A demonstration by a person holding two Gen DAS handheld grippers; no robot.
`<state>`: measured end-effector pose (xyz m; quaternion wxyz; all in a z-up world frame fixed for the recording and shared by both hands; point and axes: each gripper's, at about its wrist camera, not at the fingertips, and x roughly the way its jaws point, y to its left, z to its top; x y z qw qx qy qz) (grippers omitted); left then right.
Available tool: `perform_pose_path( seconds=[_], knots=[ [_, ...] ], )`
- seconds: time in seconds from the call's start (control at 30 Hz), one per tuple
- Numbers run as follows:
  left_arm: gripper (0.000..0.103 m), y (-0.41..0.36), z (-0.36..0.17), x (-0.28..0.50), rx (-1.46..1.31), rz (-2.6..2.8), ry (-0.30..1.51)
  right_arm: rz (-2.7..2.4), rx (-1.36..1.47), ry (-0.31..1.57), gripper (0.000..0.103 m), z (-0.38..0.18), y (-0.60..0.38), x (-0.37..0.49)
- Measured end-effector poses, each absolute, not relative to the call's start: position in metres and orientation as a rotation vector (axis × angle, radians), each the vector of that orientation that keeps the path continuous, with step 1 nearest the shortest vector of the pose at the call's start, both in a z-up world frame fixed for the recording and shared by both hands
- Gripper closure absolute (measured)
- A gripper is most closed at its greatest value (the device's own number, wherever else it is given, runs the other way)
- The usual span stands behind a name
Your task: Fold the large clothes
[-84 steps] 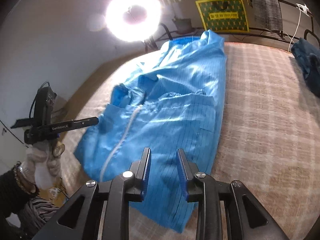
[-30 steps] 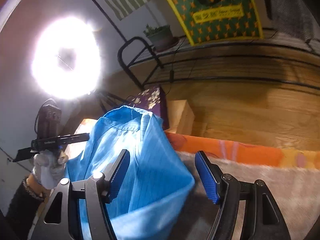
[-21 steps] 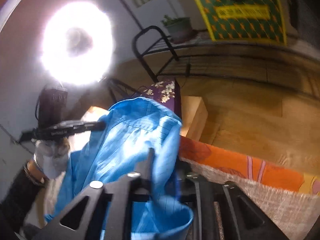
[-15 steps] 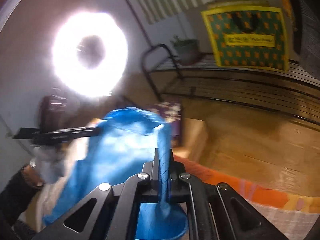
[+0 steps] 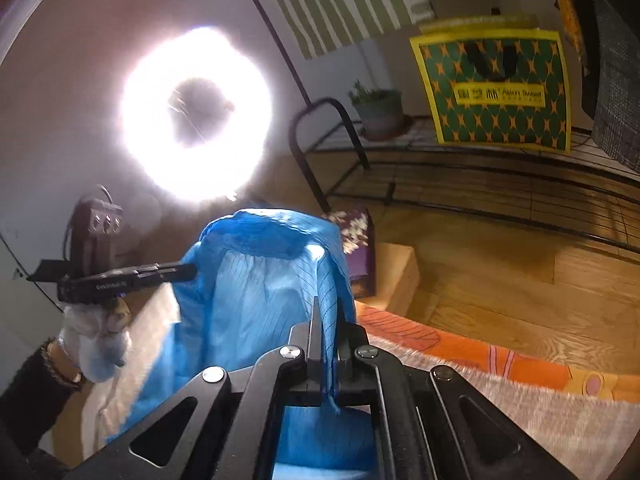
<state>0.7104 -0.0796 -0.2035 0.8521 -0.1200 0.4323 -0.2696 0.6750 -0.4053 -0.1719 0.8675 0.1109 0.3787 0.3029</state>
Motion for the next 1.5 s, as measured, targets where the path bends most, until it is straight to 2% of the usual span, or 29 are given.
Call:
perform_pose_path(
  seconds=[0.23,0.43,0.63,0.83,1.2,1.3,1.33,1.4,1.5],
  knots=[
    [0.103,-0.065,-0.157,0.627,-0.239,-0.557,0.825,0.705,0.240,0.722,0.103,-0.123,-0.398,0.608],
    [0.103,-0.048,-0.123,0.541,-0.234,-0.538,0.788,0.731,0.191,0.699,0.103,-0.086,-0.384,0.516],
    [0.103,-0.030,-0.106,0.457,-0.260,-0.541,0.785,0.722,0.184,0.738,0.103,-0.076,-0.374,0.437],
    [0.103,-0.024,-0.129,0.394,-0.270,-0.538,0.851,0.702,0.151,0.793,0.103,-0.086,-0.366,0.377],
    [0.103,-0.047,-0.214,0.293,-0.195,-0.559,1.072,0.625,0.072,0.915,0.103,-0.140,-0.368,0.297],
    [0.103,-0.052,-0.218,0.274,-0.165,-0.564,1.099,0.605,0.078,0.909,0.096,-0.139,-0.371,0.282],
    [0.103,-0.052,-0.214,0.268,-0.164,-0.568,1.097,0.592,0.075,0.904,0.081,-0.137,-0.370,0.279],
    [0.103,-0.050,-0.200,0.253,-0.151,-0.572,1.071,0.579,0.086,0.868,0.064,-0.123,-0.374,0.264],
    [0.103,-0.040,-0.171,0.233,-0.165,-0.567,1.018,0.577,0.110,0.800,0.063,-0.094,-0.381,0.237]
  ],
)
